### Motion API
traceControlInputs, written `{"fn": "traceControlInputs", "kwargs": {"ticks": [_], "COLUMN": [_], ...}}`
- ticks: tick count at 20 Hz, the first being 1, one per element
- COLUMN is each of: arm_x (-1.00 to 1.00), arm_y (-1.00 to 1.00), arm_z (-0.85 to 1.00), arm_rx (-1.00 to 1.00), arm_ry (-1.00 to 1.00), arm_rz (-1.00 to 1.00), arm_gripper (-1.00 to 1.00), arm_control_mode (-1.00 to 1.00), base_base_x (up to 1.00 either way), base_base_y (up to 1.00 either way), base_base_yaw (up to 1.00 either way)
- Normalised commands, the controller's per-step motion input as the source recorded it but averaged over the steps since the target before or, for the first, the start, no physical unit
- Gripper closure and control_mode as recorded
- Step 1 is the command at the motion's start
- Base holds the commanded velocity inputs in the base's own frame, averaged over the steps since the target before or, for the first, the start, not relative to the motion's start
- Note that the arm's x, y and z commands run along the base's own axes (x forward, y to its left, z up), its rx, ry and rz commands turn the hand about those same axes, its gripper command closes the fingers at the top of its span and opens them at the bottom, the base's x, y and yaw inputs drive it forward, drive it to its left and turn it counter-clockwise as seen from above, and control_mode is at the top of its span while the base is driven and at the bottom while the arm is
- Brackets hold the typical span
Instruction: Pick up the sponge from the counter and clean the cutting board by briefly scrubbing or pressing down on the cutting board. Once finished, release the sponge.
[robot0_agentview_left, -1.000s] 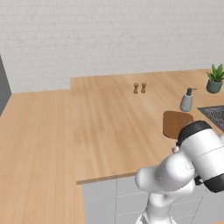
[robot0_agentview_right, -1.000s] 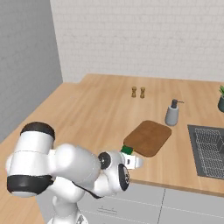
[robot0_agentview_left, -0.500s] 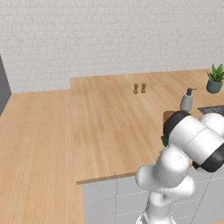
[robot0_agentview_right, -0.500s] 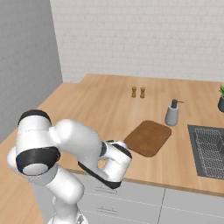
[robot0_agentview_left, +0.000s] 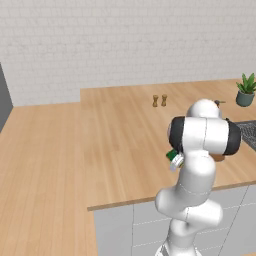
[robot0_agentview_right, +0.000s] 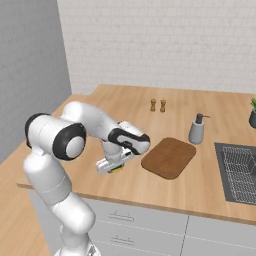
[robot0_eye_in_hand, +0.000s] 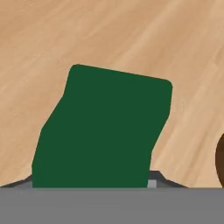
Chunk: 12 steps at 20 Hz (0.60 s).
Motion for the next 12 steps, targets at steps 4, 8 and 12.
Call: {"fn": "traceControlInputs", "kwargs": {"ticks": [4,8,12], "arm_x": [0.0,0.0,0.0], "arm_y": [0.9,0.09,-0.13], "arm_z": [-0.61,0.0,0.88], "arm_rx": [-0.14,0.0,-0.03], "arm_ry": [0.49,0.23,0.07], "arm_rz": [0.31,0.17,0.14], "arm_gripper": [-1.0,-1.0,-1.0], "arm_control_mode": [-1.0,-1.0,-1.0], "base_base_x": [0.0,0.0,0.0], "base_base_y": [0.0,0.0,0.0], "base_base_yaw": [0.0,0.0,0.0]}}
